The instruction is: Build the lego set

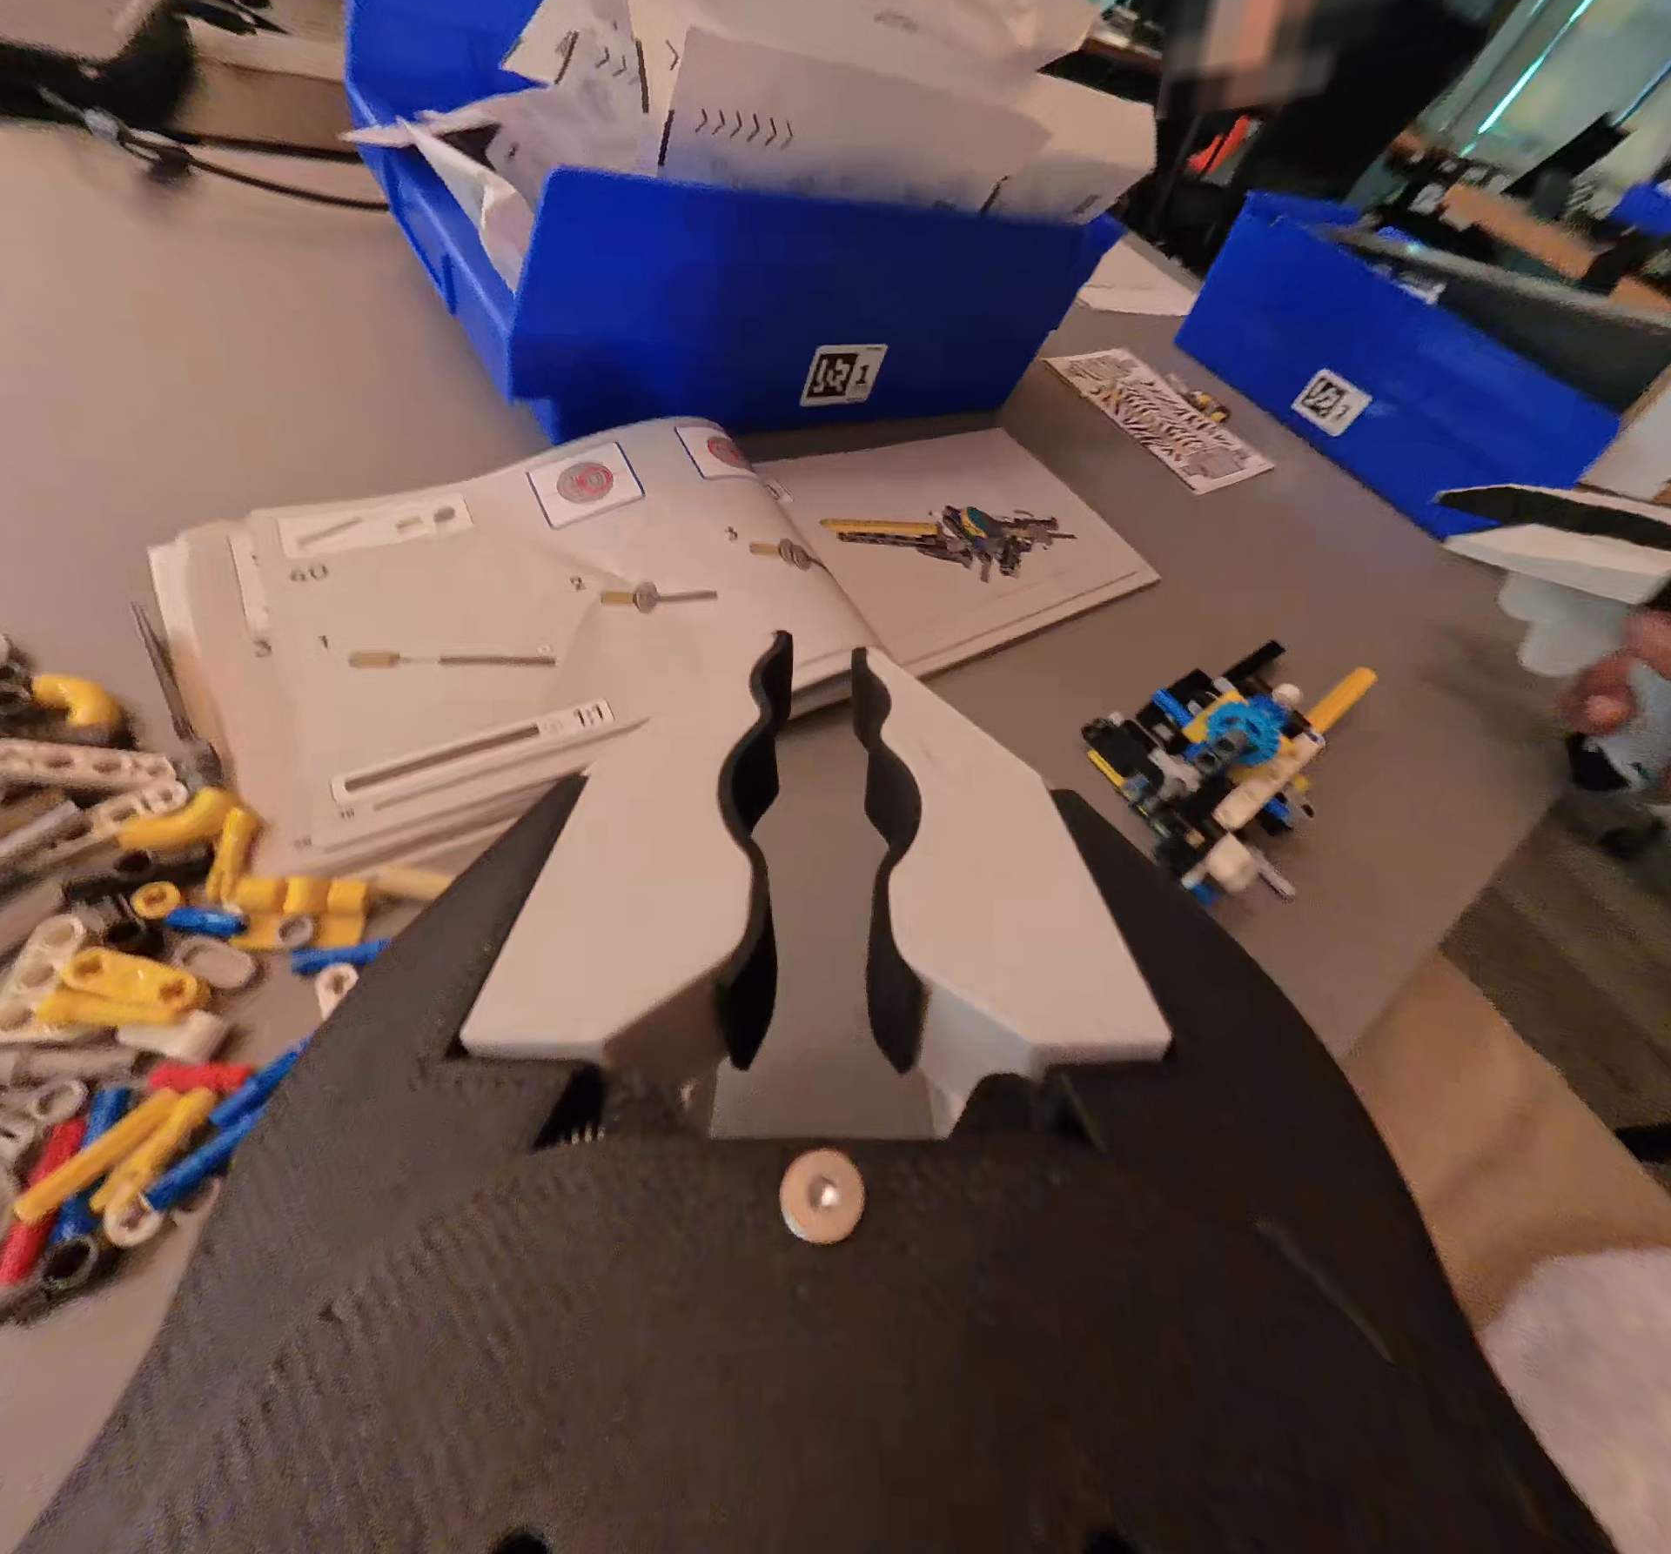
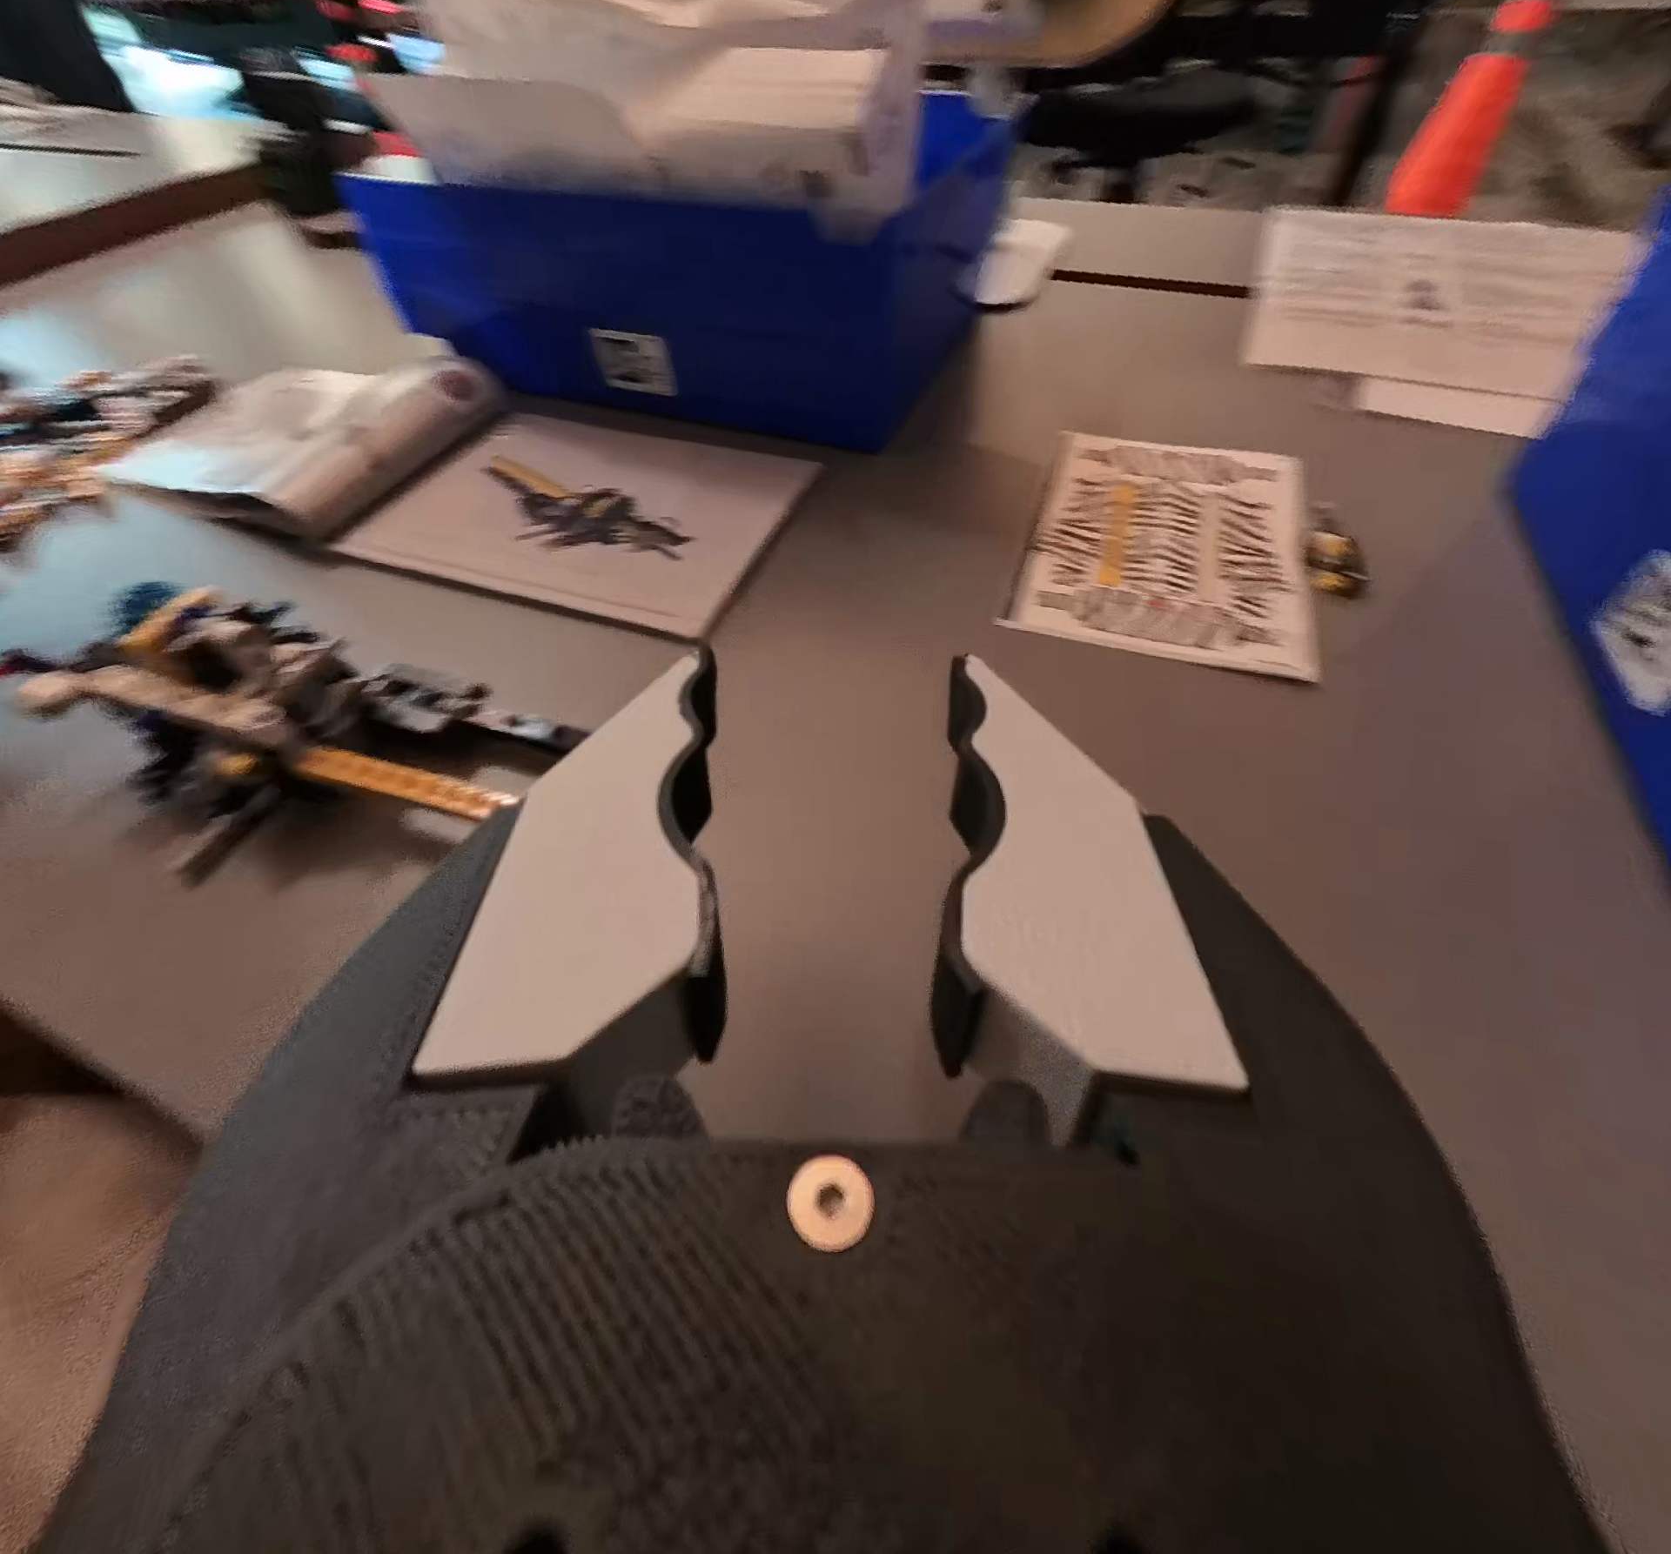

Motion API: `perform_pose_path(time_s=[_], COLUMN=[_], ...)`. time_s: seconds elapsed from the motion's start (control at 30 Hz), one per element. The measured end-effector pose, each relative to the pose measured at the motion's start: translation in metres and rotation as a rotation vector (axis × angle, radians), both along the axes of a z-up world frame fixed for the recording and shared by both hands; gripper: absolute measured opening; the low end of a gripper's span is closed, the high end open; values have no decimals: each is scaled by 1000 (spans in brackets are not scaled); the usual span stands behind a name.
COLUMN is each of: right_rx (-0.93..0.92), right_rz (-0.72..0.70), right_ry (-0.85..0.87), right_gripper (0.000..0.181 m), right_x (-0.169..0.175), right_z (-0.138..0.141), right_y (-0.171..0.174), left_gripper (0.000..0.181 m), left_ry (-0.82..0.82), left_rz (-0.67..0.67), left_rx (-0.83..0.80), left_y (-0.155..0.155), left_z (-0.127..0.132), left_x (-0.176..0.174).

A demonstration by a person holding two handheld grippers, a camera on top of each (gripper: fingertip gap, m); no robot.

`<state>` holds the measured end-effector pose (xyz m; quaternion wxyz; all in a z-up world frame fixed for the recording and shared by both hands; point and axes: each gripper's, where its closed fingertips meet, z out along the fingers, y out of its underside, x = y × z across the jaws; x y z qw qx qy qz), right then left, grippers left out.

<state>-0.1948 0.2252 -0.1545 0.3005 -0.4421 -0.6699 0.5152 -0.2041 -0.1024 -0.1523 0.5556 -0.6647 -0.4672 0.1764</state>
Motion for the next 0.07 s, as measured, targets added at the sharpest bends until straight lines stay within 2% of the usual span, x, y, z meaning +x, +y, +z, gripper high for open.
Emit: perform_pose_path(time_s=[0.03, 0.07], right_rx=[27, 54], right_rz=[-76, -135], right_ry=[-4, -7], right_gripper=[49, 46], right_x=[-4, -7], right_z=[-1, -3], right_y=[13, 23], left_gripper=[8, 5], left_ry=[-11, -23], left_rz=[-15, -37], left_rx=[24, 40], left_y=[-1, 0], left_z=[-3, -5], left_x=[5, 8])
